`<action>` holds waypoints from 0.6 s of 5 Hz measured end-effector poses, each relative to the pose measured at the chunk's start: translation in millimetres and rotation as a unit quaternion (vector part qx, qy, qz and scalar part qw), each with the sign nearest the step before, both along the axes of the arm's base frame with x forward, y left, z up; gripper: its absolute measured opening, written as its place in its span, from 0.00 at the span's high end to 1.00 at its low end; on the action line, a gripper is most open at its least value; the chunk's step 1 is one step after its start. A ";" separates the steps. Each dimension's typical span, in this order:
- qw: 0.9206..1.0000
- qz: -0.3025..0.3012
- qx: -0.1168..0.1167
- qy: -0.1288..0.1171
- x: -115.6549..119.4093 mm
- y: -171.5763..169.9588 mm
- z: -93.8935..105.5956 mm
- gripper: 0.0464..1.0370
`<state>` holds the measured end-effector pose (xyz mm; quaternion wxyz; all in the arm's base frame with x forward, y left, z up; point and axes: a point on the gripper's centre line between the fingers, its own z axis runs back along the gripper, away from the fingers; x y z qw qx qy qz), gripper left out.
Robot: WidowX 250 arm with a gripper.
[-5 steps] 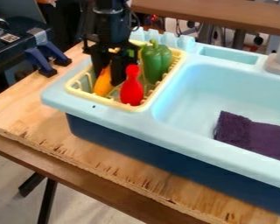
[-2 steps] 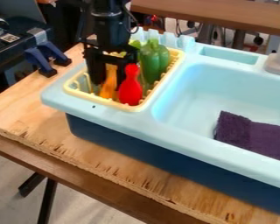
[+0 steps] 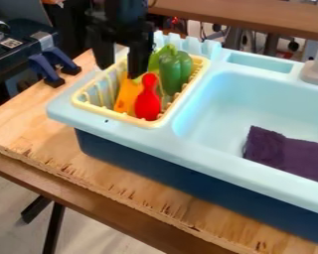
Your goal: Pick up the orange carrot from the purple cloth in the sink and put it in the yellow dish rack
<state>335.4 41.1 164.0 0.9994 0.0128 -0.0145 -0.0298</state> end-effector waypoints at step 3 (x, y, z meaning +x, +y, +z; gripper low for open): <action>0.991 -0.125 -0.003 -0.038 -9.8 -87.0 66.5 0.05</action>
